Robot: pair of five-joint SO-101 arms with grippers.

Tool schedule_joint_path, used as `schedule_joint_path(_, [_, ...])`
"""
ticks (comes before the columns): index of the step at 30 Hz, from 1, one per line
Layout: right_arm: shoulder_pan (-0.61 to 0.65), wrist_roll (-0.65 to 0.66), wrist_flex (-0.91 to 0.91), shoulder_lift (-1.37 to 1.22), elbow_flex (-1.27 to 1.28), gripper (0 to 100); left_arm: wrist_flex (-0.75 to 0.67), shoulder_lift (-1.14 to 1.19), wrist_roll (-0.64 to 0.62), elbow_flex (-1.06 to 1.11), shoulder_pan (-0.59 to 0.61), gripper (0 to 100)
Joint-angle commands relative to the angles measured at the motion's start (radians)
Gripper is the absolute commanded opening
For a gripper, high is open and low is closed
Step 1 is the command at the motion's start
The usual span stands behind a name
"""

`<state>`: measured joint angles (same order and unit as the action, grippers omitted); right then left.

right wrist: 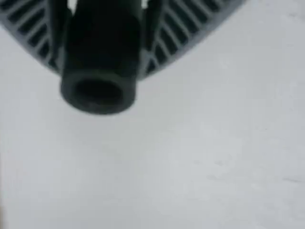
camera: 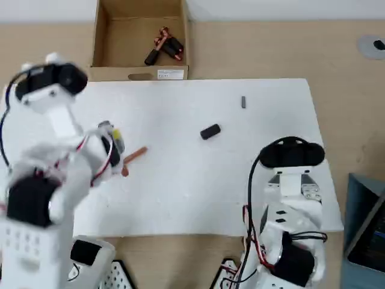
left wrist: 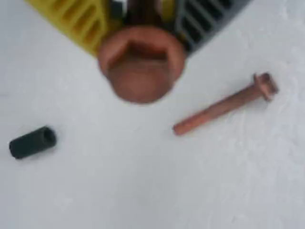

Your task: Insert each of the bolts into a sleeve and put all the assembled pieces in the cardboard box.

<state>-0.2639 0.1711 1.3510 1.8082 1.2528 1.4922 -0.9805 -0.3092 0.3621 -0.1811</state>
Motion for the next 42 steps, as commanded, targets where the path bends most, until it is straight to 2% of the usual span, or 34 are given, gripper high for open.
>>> schedule_joint_path(1, [0.102,-0.103,-0.032,0.108,0.002,1.0,-0.097,-0.216,0.006,0.193,-0.008,0])
schedule_joint_path(6, [0.243,-0.172,-0.117,0.11,0.004,1.0,-0.184,-0.493,0.006,0.422,0.0,0])
schedule_joint_path(14, [0.483,-0.176,-0.147,0.11,0.004,1.0,-0.256,-0.848,-0.002,0.663,0.003,0])
schedule_joint_path(19, [0.613,-0.176,-0.153,0.11,0.022,1.0,-0.318,-0.843,-0.054,0.692,0.003,0])
schedule_joint_path(31, [0.891,-0.169,-0.23,0.11,0.064,1.0,-0.655,-0.843,-0.112,0.784,-0.009,0])
schedule_joint_path(34, [0.955,-0.169,-0.276,0.11,0.081,1.0,-0.678,-0.843,-0.158,0.778,-0.025,0])
schedule_joint_path(38, [1.024,-0.169,-0.327,0.11,0.101,1.0,-0.672,-0.843,-0.199,0.776,-0.127,0])
schedule_joint_path(42, [1.041,-0.167,-0.376,0.11,0.119,0.9,-0.674,-0.843,-0.213,0.778,-0.175,0])
